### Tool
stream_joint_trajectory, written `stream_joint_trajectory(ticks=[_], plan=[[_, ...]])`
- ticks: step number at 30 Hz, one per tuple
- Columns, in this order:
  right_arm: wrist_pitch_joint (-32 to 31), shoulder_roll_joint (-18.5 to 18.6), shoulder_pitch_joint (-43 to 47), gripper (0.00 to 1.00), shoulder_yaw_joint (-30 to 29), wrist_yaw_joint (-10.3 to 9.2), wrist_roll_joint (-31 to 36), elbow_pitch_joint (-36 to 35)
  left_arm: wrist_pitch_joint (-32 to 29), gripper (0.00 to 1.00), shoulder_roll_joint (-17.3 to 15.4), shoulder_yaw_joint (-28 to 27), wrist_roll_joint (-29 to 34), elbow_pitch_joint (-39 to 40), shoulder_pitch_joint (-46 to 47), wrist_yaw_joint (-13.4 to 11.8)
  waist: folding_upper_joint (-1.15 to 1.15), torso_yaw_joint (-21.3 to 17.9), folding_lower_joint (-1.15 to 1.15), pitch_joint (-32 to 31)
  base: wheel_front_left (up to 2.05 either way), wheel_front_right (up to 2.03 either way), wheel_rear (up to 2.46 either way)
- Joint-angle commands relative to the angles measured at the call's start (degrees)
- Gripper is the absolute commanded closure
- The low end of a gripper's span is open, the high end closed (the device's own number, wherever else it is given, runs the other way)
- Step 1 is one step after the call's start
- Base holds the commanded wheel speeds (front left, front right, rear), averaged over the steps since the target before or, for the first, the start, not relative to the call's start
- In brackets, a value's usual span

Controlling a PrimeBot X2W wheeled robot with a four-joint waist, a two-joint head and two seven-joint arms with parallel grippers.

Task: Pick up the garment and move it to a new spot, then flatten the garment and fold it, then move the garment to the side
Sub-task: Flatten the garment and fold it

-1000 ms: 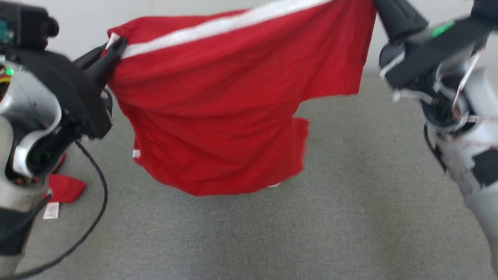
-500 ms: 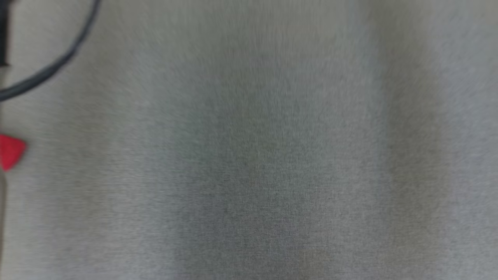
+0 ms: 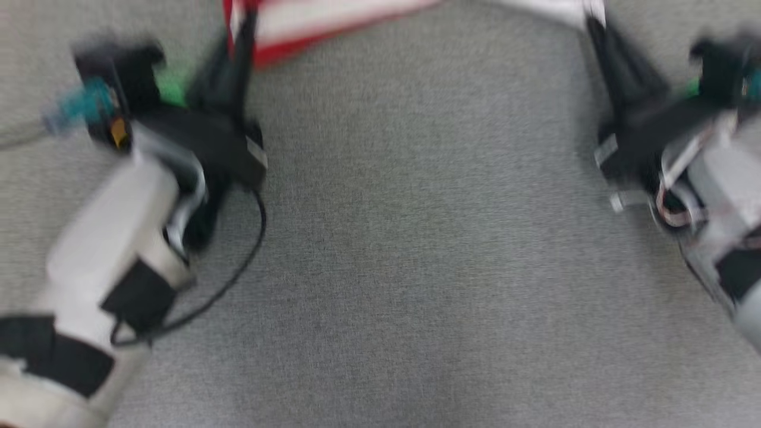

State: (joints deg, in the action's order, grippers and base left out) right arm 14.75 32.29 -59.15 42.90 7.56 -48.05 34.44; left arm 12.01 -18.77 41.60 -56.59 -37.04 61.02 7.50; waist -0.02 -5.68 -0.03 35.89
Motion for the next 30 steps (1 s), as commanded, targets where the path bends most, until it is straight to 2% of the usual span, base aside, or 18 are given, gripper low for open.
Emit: stream_joint_trajectory(ticks=[1, 3, 7, 11, 14, 16, 21, 23, 27, 29, 30], plan=[[0.4, 1.2, 1.8, 1.0, 0.3, -0.12, -0.8, -0.2, -1.1, 1.0, 1.0, 3.8, -2.6, -2.9, -10.7, -0.1, 0.02, 0.4, 0.03, -4.7, 0.0, 0.0, 0.0], [0.4, 1.9, 7.0, 1.0, 1.7, -0.12, -3.4, -0.9, -0.3, 1.0, 0.9, 6.1, -5.9, -3.6, -16.1, -0.1, 0.02, 0.5, 0.03, -7.0, 0.0, 0.0, 0.0], [0.3, 3.1, 14.5, 1.0, 2.7, -0.12, -4.4, -2.2, 0.8, 1.0, 1.0, 10.0, -11.6, -4.3, -24.5, -0.1, 0.02, 0.7, 0.03, -12.6, 0.0, 0.0, 0.0], [0.3, 1.7, 20.9, 1.0, 1.9, -0.12, -4.0, -2.1, 1.8, 1.0, 0.9, 10.6, -15.7, -4.6, -30.6, -0.1, 0.02, 1.1, 0.03, -18.8, 0.0, 0.0, 0.0], [0.3, 0.9, 25.7, 1.0, 1.4, -0.12, -3.1, -1.5, 2.2, 1.0, 0.7, 11.5, -16.2, -4.3, -34.9, -0.1, 0.02, 1.7, 0.03, -23.7, 0.0, 0.0, 0.0], [0.3, 0.2, 29.3, 1.0, 1.3, -0.11, -3.2, -1.1, 2.3, 1.0, 0.8, 10.3, -17.3, -3.7, -37.9, -0.1, 0.02, 2.2, 0.03, -27.0, 0.0, 0.0, 0.0], [0.3, -0.6, 38.2, 1.0, 3.3, -0.11, -2.9, -0.1, 2.4, 1.0, 1.1, 7.9, -15.5, -3.2, -45.7, -0.1, 0.02, 3.6, 0.03, -34.8, 0.0, 0.0, 0.0], [0.3, -0.7, 41.0, 1.0, 3.9, -0.12, -3.3, -0.1, 2.4, 1.0, 1.4, 5.6, -14.4, -2.4, -47.7, -0.2, 0.02, 4.3, 0.03, -36.4, 0.0, 0.0, 0.0], [0.3, -0.5, 44.9, 1.0, 5.3, -0.11, -3.6, 0.2, 2.6, 1.0, 2.1, 4.6, -11.8, -1.2, -51.0, -0.2, 0.02, 5.2, 0.03, -38.2, 0.0, 0.0, 0.0], [0.3, -0.4, 47.8, 1.0, 7.6, -0.12, -3.6, 0.5, 2.9, 1.0, 2.7, 3.5, -10.9, -0.7, -53.1, -0.1, 0.02, 5.9, 0.03, -39.4, 0.0, 0.0, 0.0], [0.2, -0.3, 50.5, 1.0, 11.0, -0.11, -3.8, 0.6, 3.0, 1.0, 3.3, 2.6, -9.8, -0.4, -55.3, -0.1, 0.02, 6.5, 0.03, -40.3, 0.0, 0.0, 0.0]])
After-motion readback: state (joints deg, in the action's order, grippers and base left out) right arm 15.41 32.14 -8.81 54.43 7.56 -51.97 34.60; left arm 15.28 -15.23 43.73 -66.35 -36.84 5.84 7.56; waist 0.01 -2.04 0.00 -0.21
